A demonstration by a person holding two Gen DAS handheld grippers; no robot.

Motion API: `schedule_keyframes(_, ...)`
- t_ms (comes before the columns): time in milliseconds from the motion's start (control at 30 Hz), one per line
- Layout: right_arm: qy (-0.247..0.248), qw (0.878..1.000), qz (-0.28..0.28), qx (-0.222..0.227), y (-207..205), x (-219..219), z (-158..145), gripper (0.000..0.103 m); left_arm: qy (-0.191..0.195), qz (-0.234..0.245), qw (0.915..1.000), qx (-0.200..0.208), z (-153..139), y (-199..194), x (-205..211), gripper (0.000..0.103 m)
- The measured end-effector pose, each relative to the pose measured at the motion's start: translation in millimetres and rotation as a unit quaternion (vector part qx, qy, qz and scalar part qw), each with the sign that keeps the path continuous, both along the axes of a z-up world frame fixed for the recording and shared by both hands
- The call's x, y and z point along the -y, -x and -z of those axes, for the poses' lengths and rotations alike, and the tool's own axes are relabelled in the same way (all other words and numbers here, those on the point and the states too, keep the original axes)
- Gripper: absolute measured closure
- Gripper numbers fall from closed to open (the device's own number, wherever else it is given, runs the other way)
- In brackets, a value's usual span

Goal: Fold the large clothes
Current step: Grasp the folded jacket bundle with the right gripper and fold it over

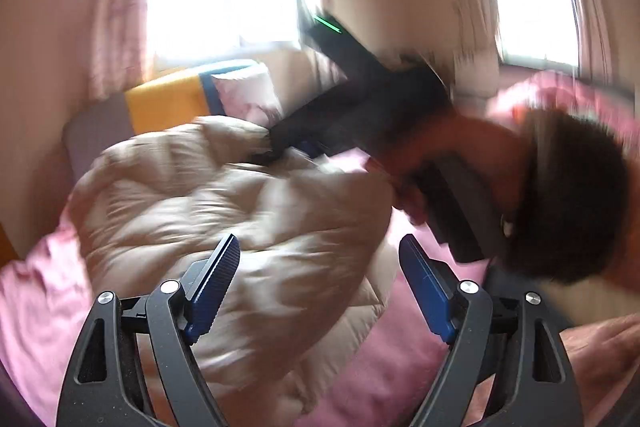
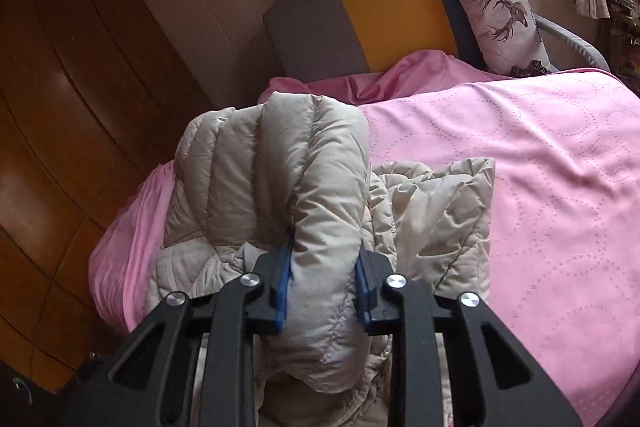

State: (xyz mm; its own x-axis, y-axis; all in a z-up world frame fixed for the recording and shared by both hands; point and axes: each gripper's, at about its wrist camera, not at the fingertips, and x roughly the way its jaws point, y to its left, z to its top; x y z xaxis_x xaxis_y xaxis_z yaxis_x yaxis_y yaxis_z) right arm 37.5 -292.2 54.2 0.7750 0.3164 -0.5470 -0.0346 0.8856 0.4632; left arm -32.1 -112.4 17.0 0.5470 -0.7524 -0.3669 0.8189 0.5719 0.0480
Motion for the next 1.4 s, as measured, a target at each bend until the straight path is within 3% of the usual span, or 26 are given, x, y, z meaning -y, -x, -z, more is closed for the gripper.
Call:
schedule_keyframes(100, 0.015, 0.999, 0.015, 0.045, 29.7, -1.7, -14.4, 0.088, 0.058, -0.092, 0.9941, -0.008, -16.0, -29.8, -43.9, 0.020)
schedule_keyframes(167, 0.016, 0.998, 0.039, 0.056, 44.7, 2.4, -10.6, 0.088, 0.069, -0.166, 0.9838, -0.007, -18.4, -55.9, -60.6, 0.020)
schedule_keyframes(233, 0.003, 0.996, 0.069, 0.048, 55.7, 10.4, 2.0, 0.088, 0.066, -0.233, 0.9692, -0.045, -14.2, -94.8, -68.5, 0.020)
schedule_keyframes(300, -0.010, 0.996, 0.087, 0.030, 61.7, 16.1, 19.8, 0.088, 0.064, -0.248, 0.9611, -0.103, -3.1, -120.3, -69.2, 0.020)
schedule_keyframes(367, -0.032, 0.995, 0.088, 0.022, 66.3, 22.0, 33.1, 0.086, 0.050, -0.231, 0.9583, -0.161, 12.8, -140.0, -52.6, 0.020)
schedule_keyframes(433, -0.052, 0.993, 0.104, 0.026, 77.9, 29.5, 30.1, 0.062, 0.033, -0.235, 0.9593, -0.153, 21.0, -137.5, -42.7, 0.020)
schedule_keyframes(467, -0.063, 0.991, 0.119, 0.030, 83.1, 35.5, 25.3, 0.020, 0.030, -0.234, 0.9621, -0.136, 21.4, -133.1, -37.6, 0.020)
schedule_keyframes(500, -0.077, 0.987, 0.136, 0.041, 92.9, 44.7, 17.6, 0.003, 0.025, -0.232, 0.9642, -0.127, 22.7, -128.3, -34.3, 0.020)
schedule_keyframes(533, -0.090, 0.985, 0.141, 0.049, 96.2, 51.0, 13.4, 0.002, 0.021, -0.229, 0.9661, -0.118, 22.9, -128.1, -29.1, 0.020)
schedule_keyframes(633, -0.089, 0.984, 0.154, -0.005, 81.9, 67.4, 5.3, 0.002, 0.017, -0.221, 0.9694, -0.105, 31.7, -116.3, -18.6, 0.020)
schedule_keyframes(700, -0.099, 0.985, 0.127, -0.062, 58.6, 69.4, 10.1, 0.002, 0.019, -0.221, 0.9695, -0.106, 33.1, -118.6, -17.2, 0.020)
schedule_keyframes(800, -0.121, 0.977, 0.102, -0.144, 26.8, 64.1, 18.4, 0.002, 0.018, -0.221, 0.9697, -0.102, 36.5, -112.8, -12.3, 0.020)
schedule_keyframes(867, -0.115, 0.977, 0.092, -0.156, 13.6, 54.2, 17.2, 0.002, 0.014, -0.220, 0.9705, -0.097, 39.3, -110.7, -9.4, 0.020)
schedule_keyframes(900, -0.088, 0.981, 0.084, -0.154, 7.4, 44.0, 12.4, 0.003, 0.012, -0.219, 0.9710, -0.095, 39.4, -110.3, -9.1, 0.020)
schedule_keyframes(933, -0.051, 0.985, 0.073, -0.147, 0.2, 34.2, 10.9, 0.006, 0.011, -0.219, 0.9712, -0.094, 39.0, -109.2, -9.0, 0.020)
schedule_keyframes(967, -0.010, 0.988, 0.063, -0.141, -2.2, 18.8, 7.7, 0.024, 0.013, -0.219, 0.9712, -0.093, 38.8, -108.6, -9.5, 0.020)
schedule_keyframes(1000, 0.021, 0.990, 0.052, -0.132, -4.8, 6.2, 4.0, 0.034, 0.016, -0.221, 0.9707, -0.093, 38.8, -108.2, -11.5, 0.020)
schedule_keyframes(1033, 0.044, 0.992, 0.035, -0.117, -8.1, -8.3, -2.4, 0.039, 0.020, -0.224, 0.9699, -0.092, 38.1, -106.5, -13.9, 0.020)
schedule_keyframes(1100, 0.060, 0.995, -0.013, -0.076, -15.1, -35.9, -16.4, 0.061, 0.033, -0.242, 0.9657, -0.088, 38.1, -106.4, -25.7, 0.020)
schedule_keyframes(1233, -0.012, 0.995, -0.094, 0.017, -28.1, -52.2, -25.8, 0.071, 0.071, -0.283, 0.9510, -0.102, 34.2, -109.2, -56.2, 0.020)
schedule_keyframes(1300, -0.027, 0.996, -0.084, 0.012, -40.9, -42.6, -6.1, 0.072, 0.096, -0.294, 0.9442, -0.112, 29.2, -112.5, -70.7, 0.020)
schedule_keyframes(1333, -0.063, 0.995, -0.072, -0.001, -45.9, -30.5, 11.0, 0.072, 0.100, -0.299, 0.9422, -0.113, 26.3, -113.3, -73.6, 0.020)
schedule_keyframes(1400, -0.174, 0.983, -0.063, -0.005, -46.3, 1.6, 48.8, 0.072, 0.098, -0.307, 0.9410, -0.105, 19.1, -115.6, -74.7, 0.020)
